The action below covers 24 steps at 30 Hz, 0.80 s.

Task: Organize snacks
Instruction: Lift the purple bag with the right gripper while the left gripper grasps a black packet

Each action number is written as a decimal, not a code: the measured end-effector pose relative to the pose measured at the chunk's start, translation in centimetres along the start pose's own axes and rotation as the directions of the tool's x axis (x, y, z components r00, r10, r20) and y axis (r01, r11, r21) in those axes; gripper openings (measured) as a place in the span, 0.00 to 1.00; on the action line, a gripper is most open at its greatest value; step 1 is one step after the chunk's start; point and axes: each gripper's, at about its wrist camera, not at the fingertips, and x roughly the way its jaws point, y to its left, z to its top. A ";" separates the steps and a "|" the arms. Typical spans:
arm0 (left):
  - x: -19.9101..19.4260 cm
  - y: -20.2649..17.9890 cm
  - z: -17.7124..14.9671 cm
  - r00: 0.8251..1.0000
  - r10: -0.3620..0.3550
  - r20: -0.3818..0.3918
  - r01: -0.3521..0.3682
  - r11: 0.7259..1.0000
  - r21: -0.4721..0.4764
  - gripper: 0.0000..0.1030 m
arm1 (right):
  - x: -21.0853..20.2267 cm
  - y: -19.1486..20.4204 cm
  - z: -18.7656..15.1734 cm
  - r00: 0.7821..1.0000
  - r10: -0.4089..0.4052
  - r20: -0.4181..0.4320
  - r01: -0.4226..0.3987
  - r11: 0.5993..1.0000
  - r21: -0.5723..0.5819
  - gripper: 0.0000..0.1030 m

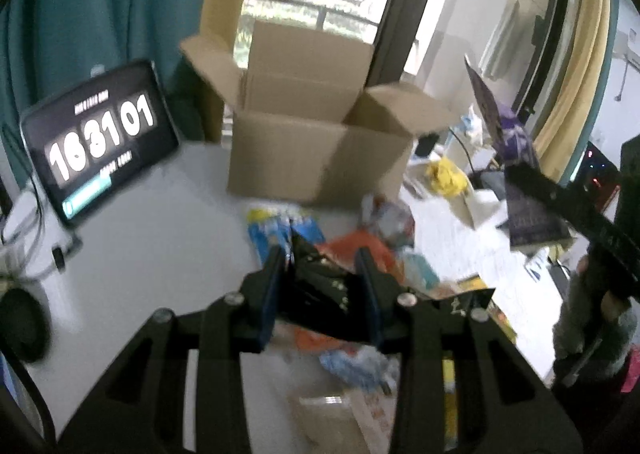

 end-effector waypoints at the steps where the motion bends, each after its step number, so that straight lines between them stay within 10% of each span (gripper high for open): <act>1: 0.2 0.0 0.8 1.000 0.009 0.022 -0.009 1.000 0.011 0.36 | 0.1 -0.2 0.3 1.000 -0.005 0.003 0.005 1.000 -0.006 0.53; 24: 6.8 1.2 14.2 0.926 0.154 0.345 -0.198 0.975 0.096 0.36 | 9.3 -4.4 7.4 0.996 -0.077 0.035 0.081 0.989 -0.125 0.53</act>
